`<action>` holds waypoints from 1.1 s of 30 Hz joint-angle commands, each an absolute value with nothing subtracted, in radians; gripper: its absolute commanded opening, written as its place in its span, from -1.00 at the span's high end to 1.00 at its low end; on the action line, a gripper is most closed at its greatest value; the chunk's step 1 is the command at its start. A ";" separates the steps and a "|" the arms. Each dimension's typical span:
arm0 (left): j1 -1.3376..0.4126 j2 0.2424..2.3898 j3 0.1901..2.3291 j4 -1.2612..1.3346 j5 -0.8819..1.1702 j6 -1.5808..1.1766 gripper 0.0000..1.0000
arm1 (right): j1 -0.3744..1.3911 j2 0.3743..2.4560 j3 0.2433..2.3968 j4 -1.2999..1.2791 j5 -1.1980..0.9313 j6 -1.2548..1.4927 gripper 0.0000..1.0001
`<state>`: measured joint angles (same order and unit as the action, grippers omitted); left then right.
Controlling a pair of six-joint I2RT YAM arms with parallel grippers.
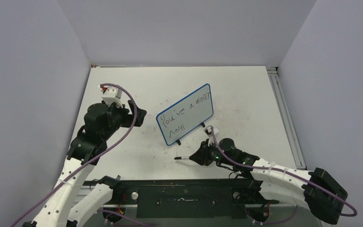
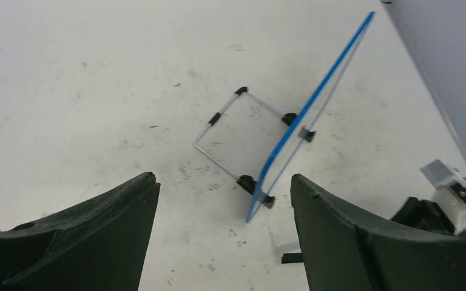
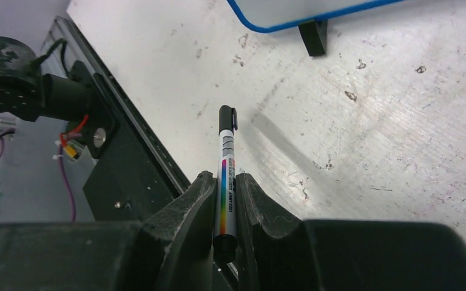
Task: Write a sentence on the whiteboard
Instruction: Place the whiteboard marker at the center of the board, then reset both arms
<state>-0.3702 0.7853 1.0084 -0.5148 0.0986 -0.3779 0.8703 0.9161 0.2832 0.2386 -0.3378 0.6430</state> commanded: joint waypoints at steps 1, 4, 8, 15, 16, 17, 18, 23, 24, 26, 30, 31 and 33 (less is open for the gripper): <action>-0.358 0.728 0.872 -0.406 -0.157 -0.252 -0.55 | 0.928 1.051 0.286 0.439 -0.216 0.666 0.87; -0.312 0.697 0.816 -0.383 -0.160 -0.245 -0.55 | 0.968 1.136 0.284 0.518 -0.171 0.668 0.82; -0.290 0.674 0.794 -0.386 -0.206 -0.206 -0.56 | 1.024 1.219 0.292 0.571 -0.097 0.669 0.62; -0.279 0.705 0.796 -0.395 -0.174 -0.208 -0.57 | 1.073 1.142 0.261 0.510 0.180 0.677 -0.81; -0.273 0.704 0.794 -0.393 -0.170 -0.214 -0.58 | 1.073 1.116 0.263 0.486 0.206 0.667 -0.88; -0.263 0.704 0.791 -0.389 -0.155 -0.220 -0.61 | 1.073 1.091 0.269 0.451 0.226 0.658 -0.93; -0.246 0.706 0.788 -0.381 -0.118 -0.228 -0.65 | 1.071 1.054 0.277 0.411 0.245 0.640 -0.98; -0.073 0.760 0.783 -0.368 0.030 -0.305 -0.70 | 1.014 0.912 0.339 0.158 0.368 0.541 -0.79; -0.038 0.769 0.783 -0.367 0.046 -0.317 -0.70 | 0.982 0.881 0.350 0.119 0.364 0.520 -0.79; -0.007 0.775 0.784 -0.365 0.050 -0.328 -0.71 | 0.889 0.826 0.372 0.047 0.335 0.469 -0.79; -0.006 0.741 0.776 -0.359 0.009 -0.316 -0.88 | 0.730 0.741 0.439 -0.120 0.393 0.406 -0.79; -0.006 0.727 0.771 -0.353 -0.011 -0.312 -0.93 | 0.704 0.717 0.449 -0.137 0.425 0.386 -0.79; -0.006 0.701 0.767 -0.342 -0.022 -0.313 -0.92 | 0.667 0.666 0.466 -0.154 0.475 0.361 -0.79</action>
